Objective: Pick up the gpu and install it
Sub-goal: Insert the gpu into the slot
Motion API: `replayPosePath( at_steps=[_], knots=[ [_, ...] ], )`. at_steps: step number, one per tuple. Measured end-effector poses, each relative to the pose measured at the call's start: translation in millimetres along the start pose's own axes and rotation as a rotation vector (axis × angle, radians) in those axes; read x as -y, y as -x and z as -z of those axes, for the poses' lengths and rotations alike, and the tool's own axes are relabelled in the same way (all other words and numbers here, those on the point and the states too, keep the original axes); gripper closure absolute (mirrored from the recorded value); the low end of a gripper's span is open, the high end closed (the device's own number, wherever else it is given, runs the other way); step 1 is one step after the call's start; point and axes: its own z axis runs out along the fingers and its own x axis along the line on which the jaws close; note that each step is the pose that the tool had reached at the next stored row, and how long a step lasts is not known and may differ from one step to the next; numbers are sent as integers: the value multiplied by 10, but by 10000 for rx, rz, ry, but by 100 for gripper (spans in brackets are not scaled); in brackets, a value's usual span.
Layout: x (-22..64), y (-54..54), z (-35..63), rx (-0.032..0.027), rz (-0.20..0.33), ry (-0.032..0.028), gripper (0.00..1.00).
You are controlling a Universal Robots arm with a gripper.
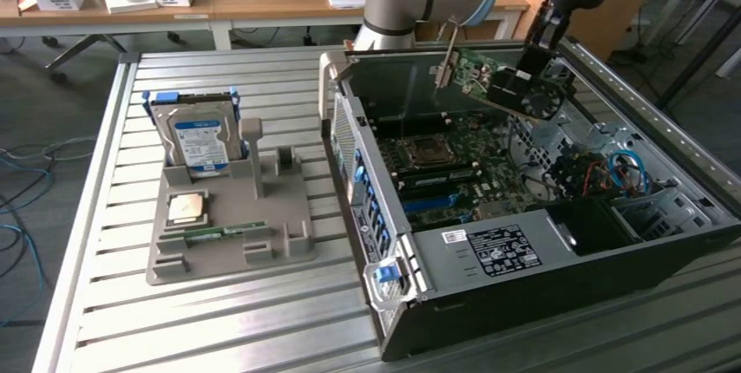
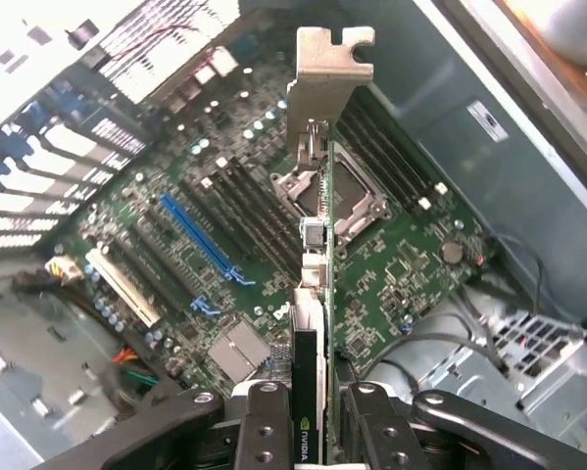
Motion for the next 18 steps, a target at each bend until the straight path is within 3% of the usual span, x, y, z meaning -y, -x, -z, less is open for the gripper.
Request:
replayPosePath(
  at_steps=[18],
  knots=[
    [0,0,-3,-163,3115,65,73]
  ],
)
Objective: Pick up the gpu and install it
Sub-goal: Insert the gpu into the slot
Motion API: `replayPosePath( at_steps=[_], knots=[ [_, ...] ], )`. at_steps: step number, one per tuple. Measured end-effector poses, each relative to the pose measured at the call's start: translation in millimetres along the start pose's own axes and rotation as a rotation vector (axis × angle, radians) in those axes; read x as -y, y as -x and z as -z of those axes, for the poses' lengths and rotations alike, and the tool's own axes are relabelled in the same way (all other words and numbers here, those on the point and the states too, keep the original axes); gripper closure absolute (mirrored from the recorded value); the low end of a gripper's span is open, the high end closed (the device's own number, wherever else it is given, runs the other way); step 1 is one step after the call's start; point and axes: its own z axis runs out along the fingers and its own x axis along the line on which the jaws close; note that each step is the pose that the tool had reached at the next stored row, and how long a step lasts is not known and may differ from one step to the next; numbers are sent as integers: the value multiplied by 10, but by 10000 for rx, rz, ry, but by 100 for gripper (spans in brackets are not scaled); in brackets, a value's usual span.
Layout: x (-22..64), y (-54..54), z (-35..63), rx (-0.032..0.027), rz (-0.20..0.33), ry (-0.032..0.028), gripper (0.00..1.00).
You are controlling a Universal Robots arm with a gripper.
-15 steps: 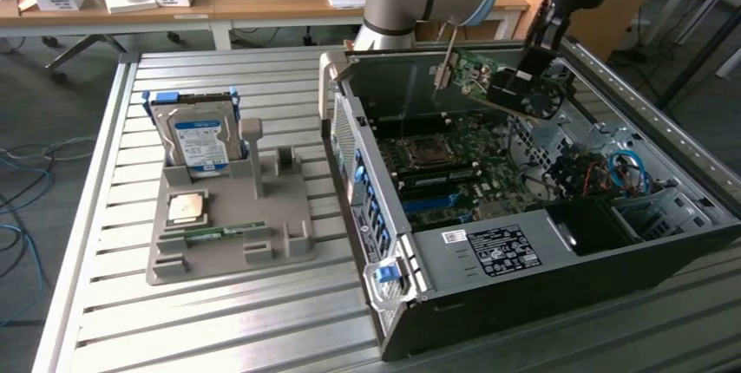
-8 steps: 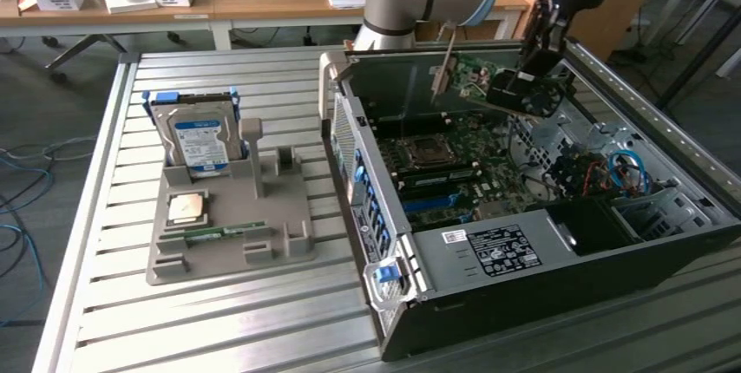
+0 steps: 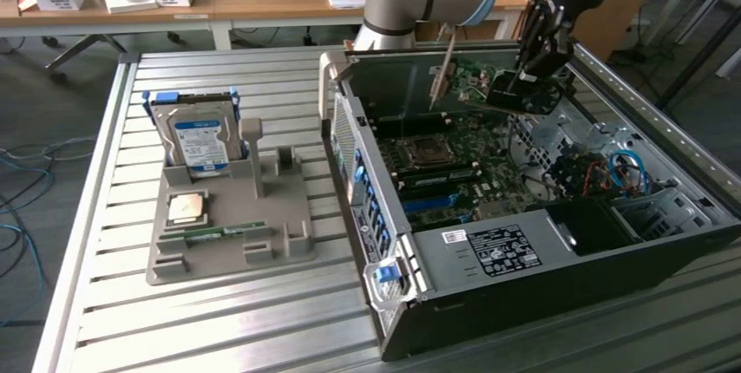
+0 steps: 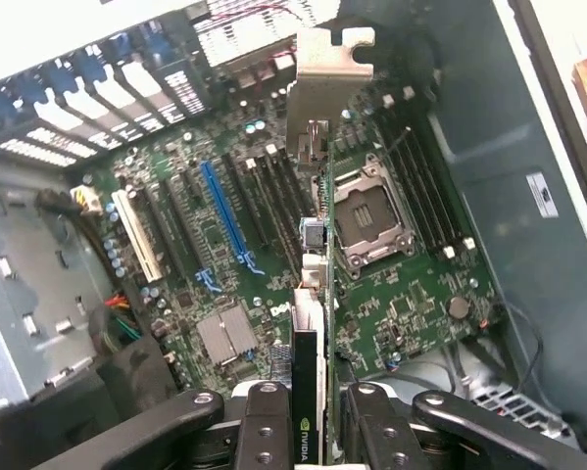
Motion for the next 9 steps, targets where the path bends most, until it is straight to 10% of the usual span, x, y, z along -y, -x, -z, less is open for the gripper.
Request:
replayPosePath(
  at_steps=[9],
  knots=[
    [0,0,0,-2,43,1,73]
  ],
)
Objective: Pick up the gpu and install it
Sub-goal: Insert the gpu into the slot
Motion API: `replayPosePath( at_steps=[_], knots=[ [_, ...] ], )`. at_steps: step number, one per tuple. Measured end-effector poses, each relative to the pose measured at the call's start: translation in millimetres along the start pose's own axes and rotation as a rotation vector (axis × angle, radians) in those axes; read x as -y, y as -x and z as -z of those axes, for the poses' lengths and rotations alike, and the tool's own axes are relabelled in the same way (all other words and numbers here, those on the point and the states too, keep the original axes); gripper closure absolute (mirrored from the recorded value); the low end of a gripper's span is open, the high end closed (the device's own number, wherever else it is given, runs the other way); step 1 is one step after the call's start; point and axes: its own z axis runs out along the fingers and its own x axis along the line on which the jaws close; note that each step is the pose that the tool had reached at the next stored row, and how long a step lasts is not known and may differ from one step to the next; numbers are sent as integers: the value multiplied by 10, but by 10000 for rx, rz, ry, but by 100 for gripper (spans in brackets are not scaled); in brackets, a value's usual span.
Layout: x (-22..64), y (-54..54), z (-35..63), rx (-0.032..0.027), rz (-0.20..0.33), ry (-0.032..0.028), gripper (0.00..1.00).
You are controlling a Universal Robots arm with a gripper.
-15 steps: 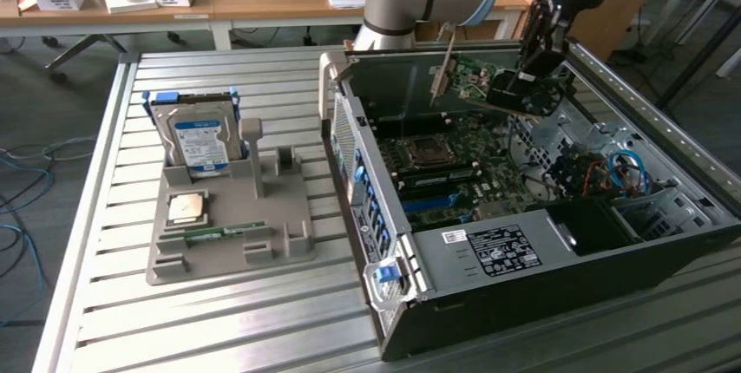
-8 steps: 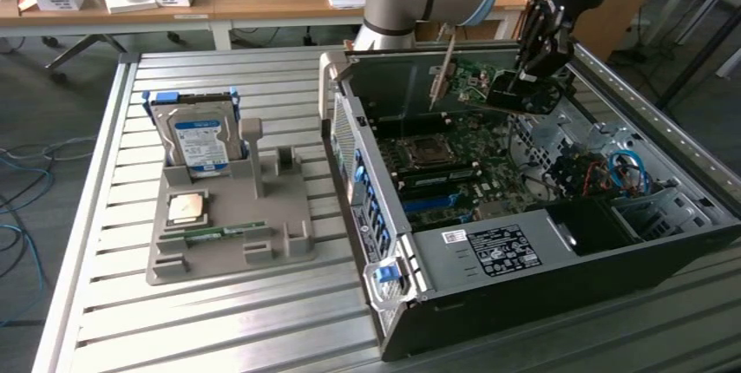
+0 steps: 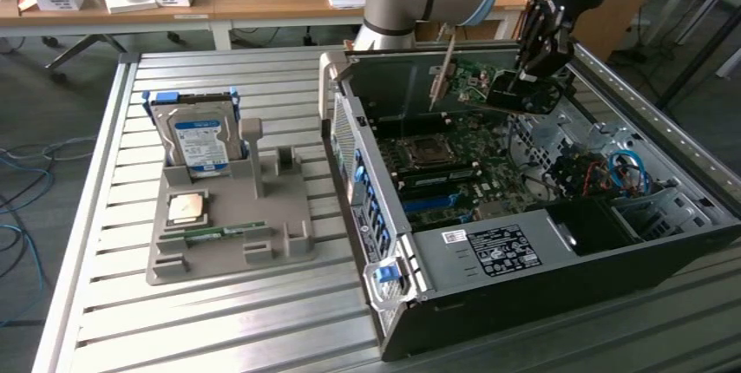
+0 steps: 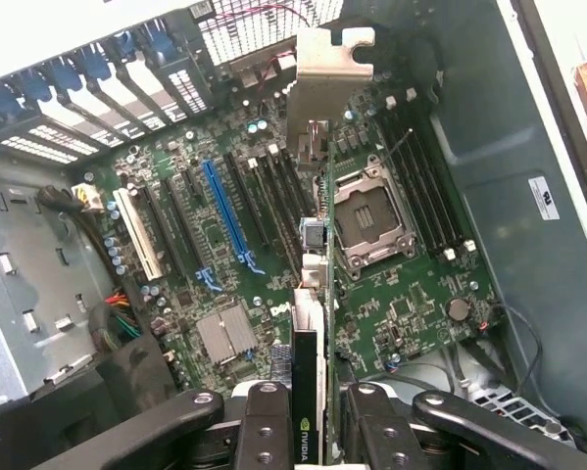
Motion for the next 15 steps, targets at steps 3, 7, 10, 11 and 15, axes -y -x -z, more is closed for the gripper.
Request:
replayPosePath(
  at_steps=[3,7,10,11,15],
  knots=[
    [0,0,-1,-11,229,5,73],
    [0,0,-1,-38,733,16,73],
    [0,0,-3,-62,1203,26,73],
    [0,0,-3,-71,1382,29,73],
    [0,0,-6,-110,2110,45,73]
  ],
)
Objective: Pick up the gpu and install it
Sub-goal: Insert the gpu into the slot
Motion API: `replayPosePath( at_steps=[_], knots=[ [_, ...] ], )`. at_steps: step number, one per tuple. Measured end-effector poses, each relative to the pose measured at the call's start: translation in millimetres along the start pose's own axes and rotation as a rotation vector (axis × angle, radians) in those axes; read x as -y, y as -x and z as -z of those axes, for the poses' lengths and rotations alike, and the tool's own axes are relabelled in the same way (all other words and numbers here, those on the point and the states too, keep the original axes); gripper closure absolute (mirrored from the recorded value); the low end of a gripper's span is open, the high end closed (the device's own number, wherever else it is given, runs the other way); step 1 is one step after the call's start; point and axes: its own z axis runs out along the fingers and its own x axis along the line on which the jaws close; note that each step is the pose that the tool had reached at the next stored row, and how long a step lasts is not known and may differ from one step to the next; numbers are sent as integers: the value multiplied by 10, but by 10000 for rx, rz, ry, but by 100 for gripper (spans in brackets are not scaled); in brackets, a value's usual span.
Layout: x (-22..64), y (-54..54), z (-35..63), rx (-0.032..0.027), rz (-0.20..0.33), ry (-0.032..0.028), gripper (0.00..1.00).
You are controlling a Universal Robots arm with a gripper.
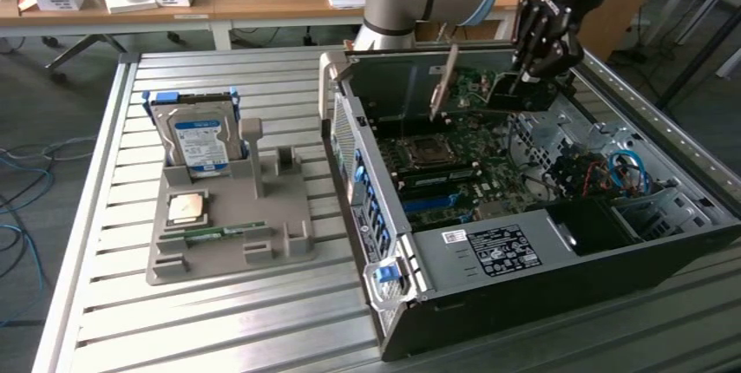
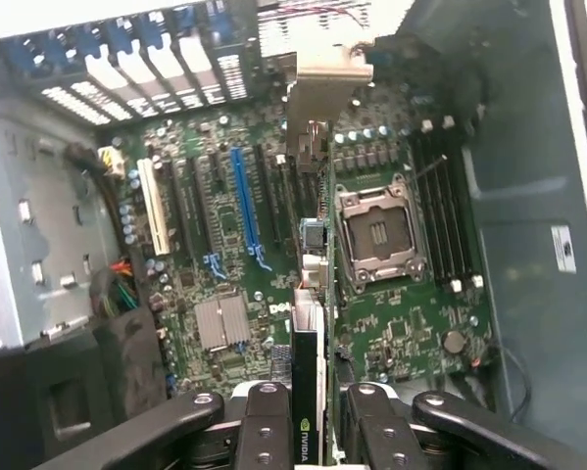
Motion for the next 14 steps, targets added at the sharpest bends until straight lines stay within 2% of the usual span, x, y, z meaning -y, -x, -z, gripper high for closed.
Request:
replayPosePath(
  at_steps=[8,14],
  knots=[
    [0,0,-7,-72,1340,28,73],
    [0,0,-8,-76,1456,29,73]
  ],
)
